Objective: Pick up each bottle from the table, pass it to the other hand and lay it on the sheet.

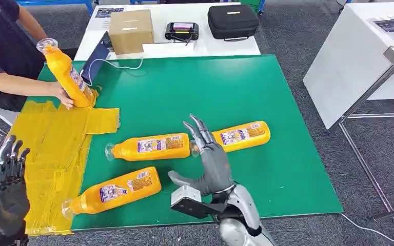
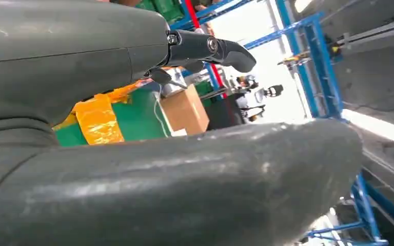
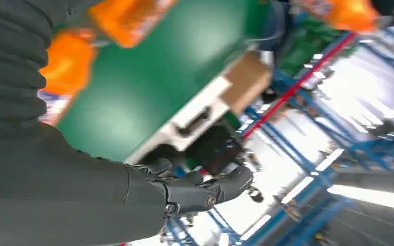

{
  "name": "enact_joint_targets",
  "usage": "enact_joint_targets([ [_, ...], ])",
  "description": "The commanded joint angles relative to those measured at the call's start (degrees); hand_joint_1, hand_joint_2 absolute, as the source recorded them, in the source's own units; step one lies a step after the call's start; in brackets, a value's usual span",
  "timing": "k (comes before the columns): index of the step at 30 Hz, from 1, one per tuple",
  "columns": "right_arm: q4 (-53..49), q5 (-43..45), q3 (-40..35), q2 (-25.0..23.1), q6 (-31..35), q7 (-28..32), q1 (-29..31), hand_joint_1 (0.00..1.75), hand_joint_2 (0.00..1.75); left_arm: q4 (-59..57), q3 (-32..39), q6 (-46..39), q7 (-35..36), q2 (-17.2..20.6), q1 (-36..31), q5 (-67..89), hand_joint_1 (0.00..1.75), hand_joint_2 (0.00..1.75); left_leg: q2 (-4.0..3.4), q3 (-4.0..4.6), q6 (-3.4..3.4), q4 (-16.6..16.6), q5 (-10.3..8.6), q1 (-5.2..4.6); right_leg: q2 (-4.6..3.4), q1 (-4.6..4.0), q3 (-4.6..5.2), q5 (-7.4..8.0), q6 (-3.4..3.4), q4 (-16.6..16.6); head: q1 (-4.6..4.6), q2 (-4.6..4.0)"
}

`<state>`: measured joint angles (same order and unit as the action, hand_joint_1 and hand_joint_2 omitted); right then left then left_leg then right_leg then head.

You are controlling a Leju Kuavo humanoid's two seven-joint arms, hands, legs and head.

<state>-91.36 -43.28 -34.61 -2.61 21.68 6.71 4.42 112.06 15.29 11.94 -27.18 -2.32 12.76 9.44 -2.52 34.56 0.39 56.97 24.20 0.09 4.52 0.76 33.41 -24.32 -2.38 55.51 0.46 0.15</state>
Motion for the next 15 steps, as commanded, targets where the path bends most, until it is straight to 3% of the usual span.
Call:
enact_joint_targets([
  [1,-8.6,-1.3,8.7,7.4,-1.1,1.3,-10.4,0.0,1.75,-4.6,-14.9,-5.5,3.5,1.0,-6.5,1.6,0.0,0.0,0.69,-0.06,0.03,0.0,-0.02,0.02,0.25,0.04,-0.33,-0.16,-0.08,-0.1,0.02,0.0],
  [4,-8.2,-1.6,8.4,6.7,-1.3,1.2,-9.9,0.0,1.75,-4.4,-14.7,-5.7,3.4,1.6,-6.0,1.2,0.0,0.0,0.33,-0.14,0.03,0.0,0.16,-0.06,-0.29,0.08,-0.95,-0.07,-0.07,-0.1,0.0,0.0],
  [10,-6.9,-2.7,7.6,5.3,-1.1,1.2,-8.1,0.0,1.75,-3.7,-13.8,-6.0,3.0,2.3,-4.5,0.2,0.0,0.0,0.17,-0.25,-0.01,-0.1,0.11,-0.04,-0.37,0.02,-0.93,-0.06,-0.02,-0.1,-0.02,0.0],
  [12,-3.1,1.0,4.7,0.9,-0.7,3.4,-3.3,0.0,1.75,-2.1,-8.6,-6.7,1.6,2.9,-0.6,-2.1,0.0,0.0,-0.06,-0.22,0.0,0.0,0.13,-0.05,-0.56,0.02,-0.83,-0.03,-0.03,0.0,-0.02,0.0],
  [15,9.5,5.1,-1.0,-6.8,3.0,4.4,9.3,0.0,1.75,-3.5,3.4,-1.7,-1.6,2.7,0.9,-5.1,0.0,0.0,-0.8,-0.15,-0.02,-0.1,0.15,-0.05,-1.08,0.03,-0.6,0.12,-0.03,0.1,-0.02,0.0],
])
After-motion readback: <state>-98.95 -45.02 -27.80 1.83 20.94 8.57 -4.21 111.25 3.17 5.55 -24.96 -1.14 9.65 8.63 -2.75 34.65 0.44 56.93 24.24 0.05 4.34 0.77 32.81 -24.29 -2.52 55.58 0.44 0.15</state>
